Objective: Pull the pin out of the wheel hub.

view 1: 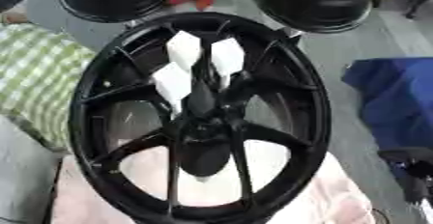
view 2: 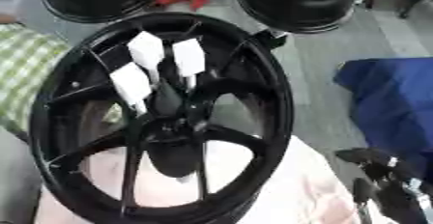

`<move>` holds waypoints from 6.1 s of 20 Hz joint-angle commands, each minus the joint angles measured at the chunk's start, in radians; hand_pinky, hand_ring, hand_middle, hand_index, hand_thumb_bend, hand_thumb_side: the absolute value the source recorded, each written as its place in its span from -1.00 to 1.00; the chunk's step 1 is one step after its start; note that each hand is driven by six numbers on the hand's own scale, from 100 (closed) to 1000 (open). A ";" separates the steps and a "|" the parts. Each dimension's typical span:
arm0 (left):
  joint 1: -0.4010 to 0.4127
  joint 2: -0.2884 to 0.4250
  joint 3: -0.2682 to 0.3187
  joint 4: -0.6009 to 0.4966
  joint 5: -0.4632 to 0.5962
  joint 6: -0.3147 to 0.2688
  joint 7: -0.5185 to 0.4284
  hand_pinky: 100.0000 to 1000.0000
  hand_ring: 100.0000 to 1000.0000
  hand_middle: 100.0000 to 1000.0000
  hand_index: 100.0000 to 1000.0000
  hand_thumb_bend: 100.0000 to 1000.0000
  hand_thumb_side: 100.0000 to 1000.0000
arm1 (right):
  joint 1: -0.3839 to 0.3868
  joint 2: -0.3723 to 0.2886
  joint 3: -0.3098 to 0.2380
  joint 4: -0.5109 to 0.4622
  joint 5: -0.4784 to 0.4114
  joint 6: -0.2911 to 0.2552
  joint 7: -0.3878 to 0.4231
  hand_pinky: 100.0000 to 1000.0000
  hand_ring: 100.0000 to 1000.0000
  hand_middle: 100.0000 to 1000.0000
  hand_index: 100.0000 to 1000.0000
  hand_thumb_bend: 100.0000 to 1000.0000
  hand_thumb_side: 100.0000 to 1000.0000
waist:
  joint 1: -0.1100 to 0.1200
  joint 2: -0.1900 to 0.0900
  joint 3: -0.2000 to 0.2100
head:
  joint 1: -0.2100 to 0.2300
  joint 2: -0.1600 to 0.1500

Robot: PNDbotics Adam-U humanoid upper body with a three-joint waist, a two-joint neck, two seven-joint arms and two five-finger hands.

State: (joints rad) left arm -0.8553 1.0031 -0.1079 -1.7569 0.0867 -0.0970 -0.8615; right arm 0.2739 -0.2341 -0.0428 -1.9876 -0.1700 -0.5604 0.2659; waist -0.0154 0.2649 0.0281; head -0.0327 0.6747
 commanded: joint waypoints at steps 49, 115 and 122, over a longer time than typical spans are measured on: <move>-0.283 -0.254 -0.302 0.288 -0.328 -0.103 -0.015 0.66 0.44 0.46 0.70 -0.36 -0.63 | -0.040 0.017 0.036 -0.012 0.027 0.072 0.048 0.59 0.46 0.20 0.51 -1.00 -0.51 | 0.001 0.021 -0.052 | 0.023 -0.021; -0.327 -0.344 -0.359 0.428 -0.341 -0.159 -0.045 0.68 0.41 0.30 0.63 -0.57 -0.77 | -0.096 0.054 0.046 -0.012 0.046 0.160 0.051 0.60 0.45 0.19 0.51 -1.00 -0.46 | 0.019 0.066 -0.089 | 0.056 -0.038; -0.327 -0.349 -0.369 0.436 -0.336 -0.168 -0.045 0.66 0.35 0.21 0.56 -0.66 -0.84 | -0.099 0.058 0.045 -0.012 0.044 0.165 0.043 0.60 0.45 0.18 0.51 -1.00 -0.46 | 0.019 0.068 -0.090 | 0.056 -0.040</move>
State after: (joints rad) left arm -1.1607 0.6427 -0.4831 -1.3156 -0.2532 -0.2317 -0.8797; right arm 0.1762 -0.1718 0.0062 -1.9875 -0.1249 -0.3955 0.3152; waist 0.0036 0.3464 -0.0607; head 0.0209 0.6403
